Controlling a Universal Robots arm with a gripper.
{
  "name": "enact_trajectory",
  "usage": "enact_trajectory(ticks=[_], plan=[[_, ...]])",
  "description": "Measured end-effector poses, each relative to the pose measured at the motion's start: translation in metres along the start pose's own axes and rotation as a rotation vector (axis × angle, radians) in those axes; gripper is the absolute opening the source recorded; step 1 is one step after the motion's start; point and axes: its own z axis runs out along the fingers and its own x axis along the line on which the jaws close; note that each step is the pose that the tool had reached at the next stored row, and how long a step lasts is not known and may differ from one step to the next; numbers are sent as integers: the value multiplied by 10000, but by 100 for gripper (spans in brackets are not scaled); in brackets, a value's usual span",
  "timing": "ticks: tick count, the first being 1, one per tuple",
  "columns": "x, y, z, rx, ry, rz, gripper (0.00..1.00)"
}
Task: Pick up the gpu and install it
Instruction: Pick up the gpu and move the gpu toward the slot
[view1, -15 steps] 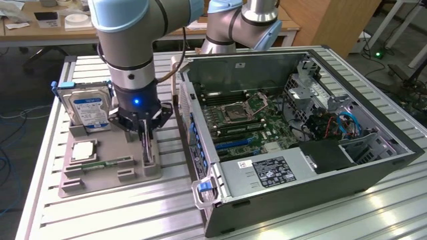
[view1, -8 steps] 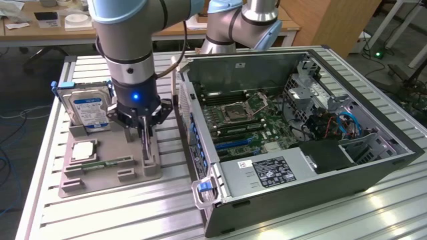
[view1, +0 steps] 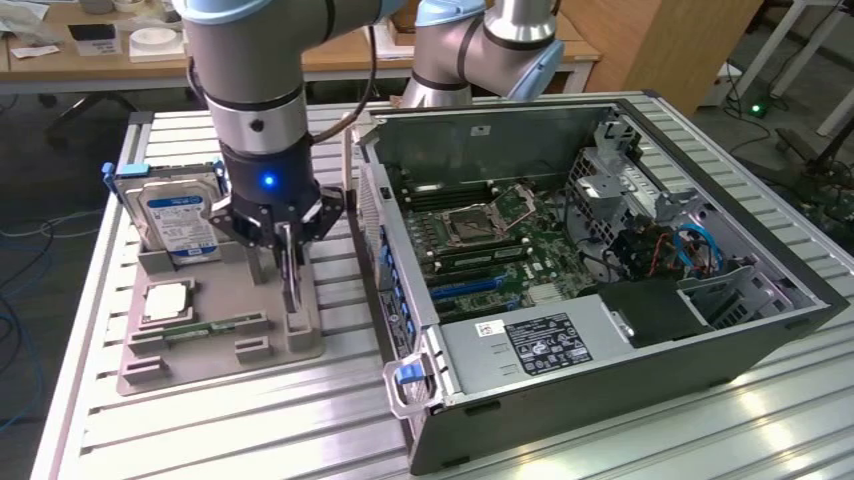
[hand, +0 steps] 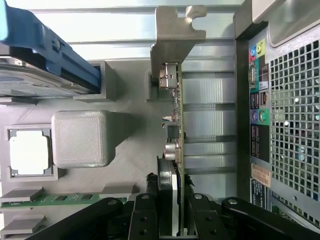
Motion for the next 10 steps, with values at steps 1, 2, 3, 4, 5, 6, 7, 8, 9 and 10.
enact_trajectory(ticks=[1,2,3,4,5,6,7,8,9,10], plan=[[0,1,-18,2,0,-1,28],[0,2,-40,5,0,0,28],[-1,2,-59,9,-1,-1,28],[-1,3,-78,12,-1,-1,28],[-1,4,-98,16,-1,0,28],[-1,4,-118,20,-1,-1,28],[-2,5,-138,23,-2,-1,28],[-2,6,-158,27,-2,-1,28],[-2,7,-181,32,-1,0,28],[-2,8,-202,37,-1,-1,28]])
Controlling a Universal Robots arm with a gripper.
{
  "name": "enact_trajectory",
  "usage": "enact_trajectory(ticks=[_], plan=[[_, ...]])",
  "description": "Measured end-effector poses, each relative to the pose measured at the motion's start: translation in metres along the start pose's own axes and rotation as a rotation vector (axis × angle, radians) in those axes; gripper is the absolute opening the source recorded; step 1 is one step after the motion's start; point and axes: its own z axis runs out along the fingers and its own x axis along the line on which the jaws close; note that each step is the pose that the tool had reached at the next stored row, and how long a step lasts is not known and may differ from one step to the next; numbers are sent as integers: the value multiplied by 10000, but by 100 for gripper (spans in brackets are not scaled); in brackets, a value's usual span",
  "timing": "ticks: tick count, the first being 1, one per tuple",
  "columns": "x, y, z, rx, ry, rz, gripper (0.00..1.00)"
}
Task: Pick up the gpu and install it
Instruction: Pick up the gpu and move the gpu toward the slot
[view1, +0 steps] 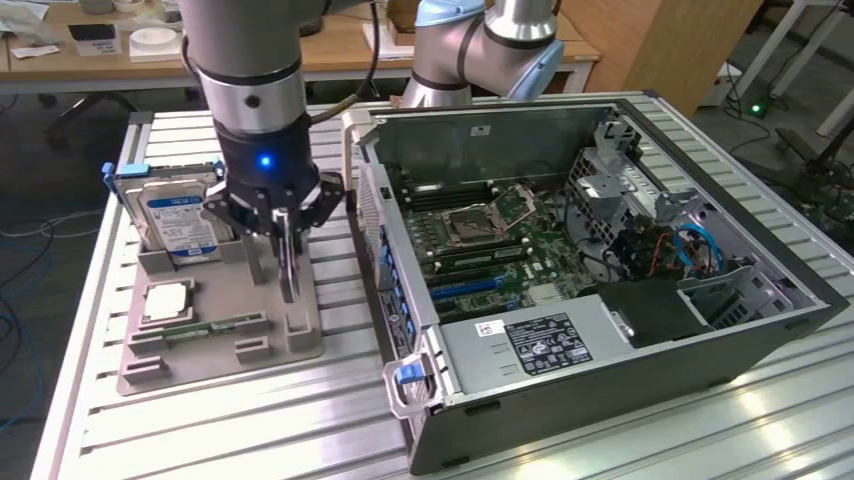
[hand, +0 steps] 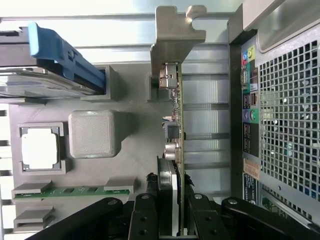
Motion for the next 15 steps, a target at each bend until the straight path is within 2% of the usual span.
enact_trajectory(ticks=[15], plan=[[-4,11,-294,28,-2,0,28]])
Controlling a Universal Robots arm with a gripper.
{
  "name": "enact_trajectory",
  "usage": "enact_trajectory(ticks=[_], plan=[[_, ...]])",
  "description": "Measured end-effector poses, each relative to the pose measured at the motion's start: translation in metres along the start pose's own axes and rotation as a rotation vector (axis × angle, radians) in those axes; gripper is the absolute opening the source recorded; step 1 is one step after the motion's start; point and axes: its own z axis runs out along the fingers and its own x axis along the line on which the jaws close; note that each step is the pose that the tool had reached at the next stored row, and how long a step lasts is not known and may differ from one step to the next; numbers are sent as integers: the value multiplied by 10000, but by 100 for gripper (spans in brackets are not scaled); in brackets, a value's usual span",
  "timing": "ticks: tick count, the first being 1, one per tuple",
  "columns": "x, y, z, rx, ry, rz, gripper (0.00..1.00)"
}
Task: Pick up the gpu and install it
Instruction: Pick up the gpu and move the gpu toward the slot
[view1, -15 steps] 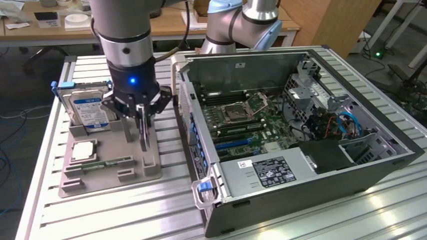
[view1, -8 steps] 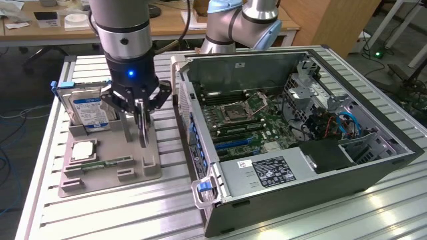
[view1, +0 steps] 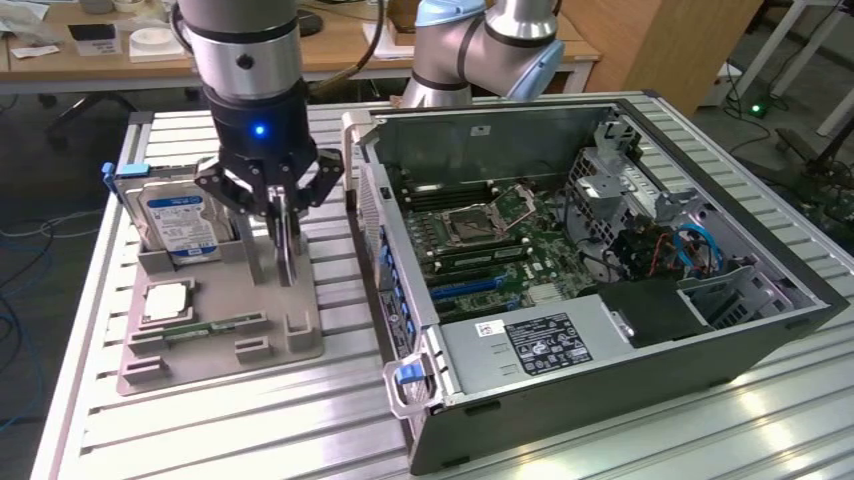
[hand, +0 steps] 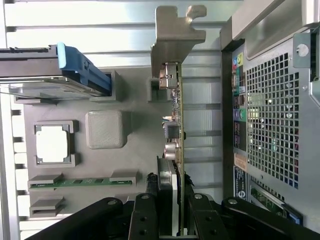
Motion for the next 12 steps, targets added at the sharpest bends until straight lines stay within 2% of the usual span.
enact_trajectory(ticks=[12], plan=[[-3,7,-225,3,0,0,28]])
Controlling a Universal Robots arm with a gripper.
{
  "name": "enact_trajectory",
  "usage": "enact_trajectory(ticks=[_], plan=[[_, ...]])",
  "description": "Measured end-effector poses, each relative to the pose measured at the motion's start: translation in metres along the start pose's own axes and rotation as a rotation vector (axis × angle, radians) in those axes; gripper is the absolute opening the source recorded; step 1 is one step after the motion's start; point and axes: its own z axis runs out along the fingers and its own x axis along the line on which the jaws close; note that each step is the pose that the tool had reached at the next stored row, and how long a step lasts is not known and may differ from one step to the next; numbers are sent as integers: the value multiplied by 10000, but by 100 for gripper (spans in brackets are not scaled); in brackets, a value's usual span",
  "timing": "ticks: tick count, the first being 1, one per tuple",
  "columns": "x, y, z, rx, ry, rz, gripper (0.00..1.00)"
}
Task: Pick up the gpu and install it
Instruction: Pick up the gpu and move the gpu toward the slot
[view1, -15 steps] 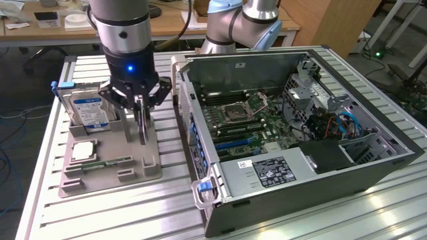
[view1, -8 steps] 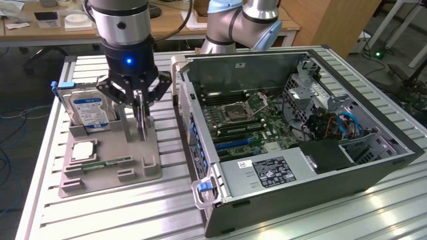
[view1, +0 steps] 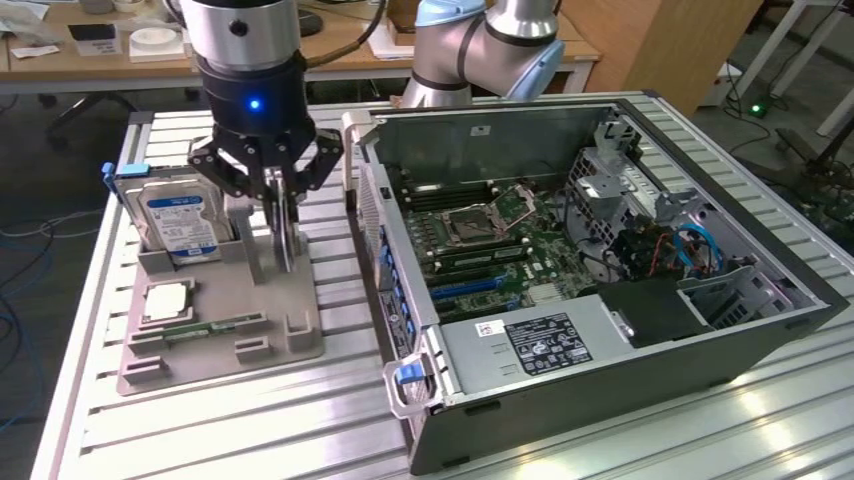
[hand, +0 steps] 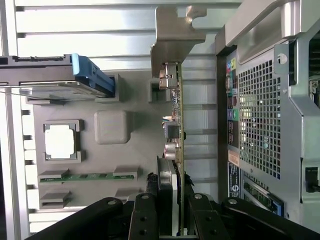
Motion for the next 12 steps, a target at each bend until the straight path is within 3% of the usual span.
enact_trajectory(ticks=[12], plan=[[-3,9,-279,1,-1,0,28]])
